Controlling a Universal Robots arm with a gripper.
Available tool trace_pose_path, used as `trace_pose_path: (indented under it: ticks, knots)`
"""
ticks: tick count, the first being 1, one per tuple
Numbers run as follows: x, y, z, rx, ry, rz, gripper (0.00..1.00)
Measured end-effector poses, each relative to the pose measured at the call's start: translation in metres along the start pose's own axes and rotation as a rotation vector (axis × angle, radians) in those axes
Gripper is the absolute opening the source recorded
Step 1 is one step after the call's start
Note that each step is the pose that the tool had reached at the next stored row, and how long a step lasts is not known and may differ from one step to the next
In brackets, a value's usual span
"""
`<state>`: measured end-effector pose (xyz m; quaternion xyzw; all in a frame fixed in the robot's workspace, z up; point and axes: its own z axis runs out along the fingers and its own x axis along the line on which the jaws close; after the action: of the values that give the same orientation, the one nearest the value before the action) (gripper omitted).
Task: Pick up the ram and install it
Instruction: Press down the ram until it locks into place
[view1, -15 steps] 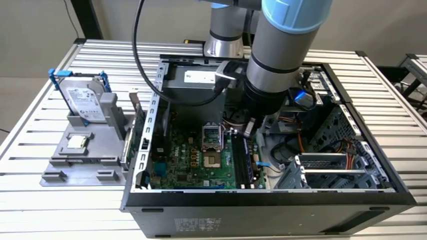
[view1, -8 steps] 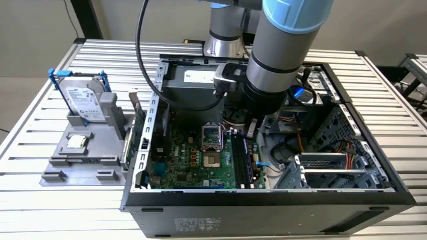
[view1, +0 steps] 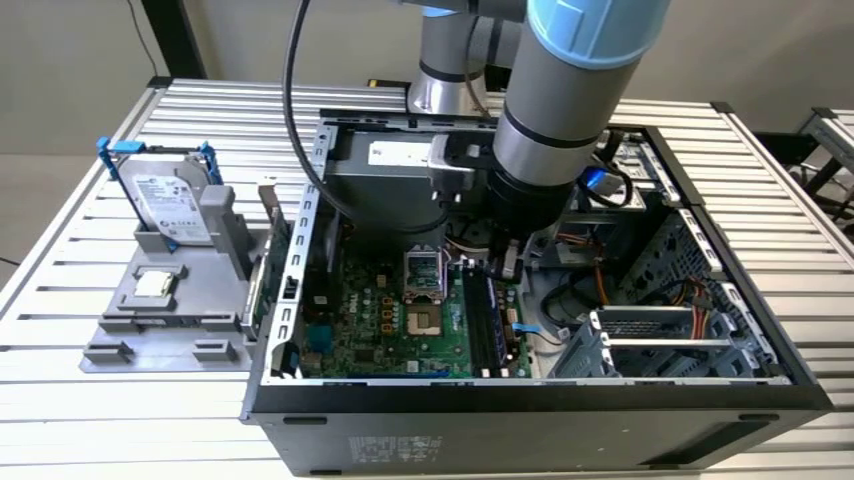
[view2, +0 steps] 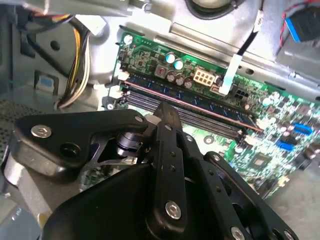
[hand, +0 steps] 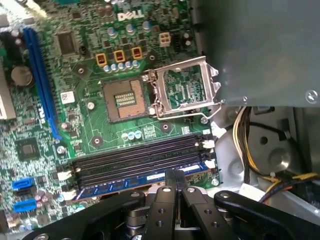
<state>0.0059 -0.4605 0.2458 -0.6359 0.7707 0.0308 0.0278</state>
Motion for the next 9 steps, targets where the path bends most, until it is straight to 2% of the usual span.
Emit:
trace_pose_path:
  ticks: [4,7,9]
  knots:
    - [0.0000,0.0000,-0.0001,-0.0034,0.0007,-0.056,0.00]
    - [0.0000,-0.0001,0.0002,0.0035,-0.0005,-0.084,0.00]
    - [0.0000,-0.0001,0.0004,0.0052,-0.0009,-0.099,0.00]
